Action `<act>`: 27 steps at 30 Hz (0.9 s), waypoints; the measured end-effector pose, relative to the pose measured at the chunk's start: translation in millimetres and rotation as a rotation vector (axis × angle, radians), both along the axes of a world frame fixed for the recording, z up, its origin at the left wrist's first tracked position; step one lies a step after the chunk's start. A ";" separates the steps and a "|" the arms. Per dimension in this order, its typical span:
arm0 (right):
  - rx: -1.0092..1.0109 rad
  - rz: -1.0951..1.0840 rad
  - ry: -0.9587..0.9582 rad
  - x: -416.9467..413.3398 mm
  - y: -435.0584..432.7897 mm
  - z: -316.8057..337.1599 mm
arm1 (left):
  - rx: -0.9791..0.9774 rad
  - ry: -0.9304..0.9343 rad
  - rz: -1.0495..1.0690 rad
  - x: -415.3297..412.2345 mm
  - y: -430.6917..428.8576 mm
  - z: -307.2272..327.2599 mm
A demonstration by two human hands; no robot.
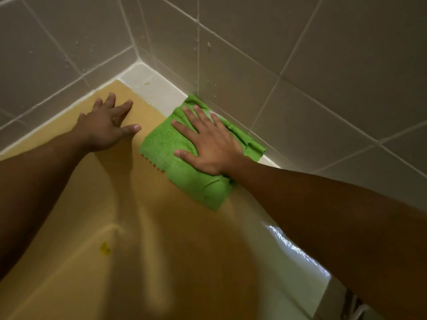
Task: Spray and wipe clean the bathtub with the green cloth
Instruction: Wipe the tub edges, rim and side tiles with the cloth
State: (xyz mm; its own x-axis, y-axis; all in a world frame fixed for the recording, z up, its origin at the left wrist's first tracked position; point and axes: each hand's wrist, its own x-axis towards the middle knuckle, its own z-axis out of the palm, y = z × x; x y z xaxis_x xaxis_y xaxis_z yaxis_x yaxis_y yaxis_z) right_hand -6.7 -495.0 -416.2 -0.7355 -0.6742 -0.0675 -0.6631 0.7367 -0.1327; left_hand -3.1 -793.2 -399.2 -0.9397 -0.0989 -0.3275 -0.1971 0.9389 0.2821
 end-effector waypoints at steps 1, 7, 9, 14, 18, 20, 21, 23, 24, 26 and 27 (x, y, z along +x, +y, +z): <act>0.002 0.008 -0.002 0.6 1.1 -0.5 | -0.009 -0.005 0.012 2.4 -2.7 -1.2; 0.007 0.038 0.017 9.1 9.7 -2.0 | -0.055 -0.053 0.038 23.7 -34.4 -0.1; 0.005 0.000 0.020 22.8 15.1 -2.6 | -0.067 -0.073 0.012 27.7 -50.1 0.9; 0.026 -0.191 0.016 64.4 15.8 -5.4 | -0.115 -0.041 -0.022 32.1 -64.1 -1.9; 0.032 -0.222 0.000 62.5 11.4 -4.8 | -0.250 0.048 -0.125 34.3 -64.3 -6.6; 0.026 -0.224 -0.005 56.1 6.5 -4.1 | -0.269 0.095 -0.218 35.7 -74.4 -7.1; 0.025 -0.227 -0.008 50.9 2.4 -3.7 | -0.256 0.112 -0.256 36.5 -80.3 -6.5; 0.023 -0.236 -0.016 35.8 -11.0 -2.3 | -0.230 0.138 -0.315 37.3 -92.9 -6.3; 0.021 -0.238 -0.019 26.7 -19.5 -1.5 | -0.227 0.143 -0.341 38.3 -97.3 -5.7; 0.017 -0.220 -0.020 7.2 -37.5 -1.3 | -0.230 0.171 -0.374 41.2 -105.1 -7.0; 0.012 -0.201 -0.019 -2.8 -46.4 -1.2 | -0.233 0.194 -0.392 43.2 -108.5 -8.3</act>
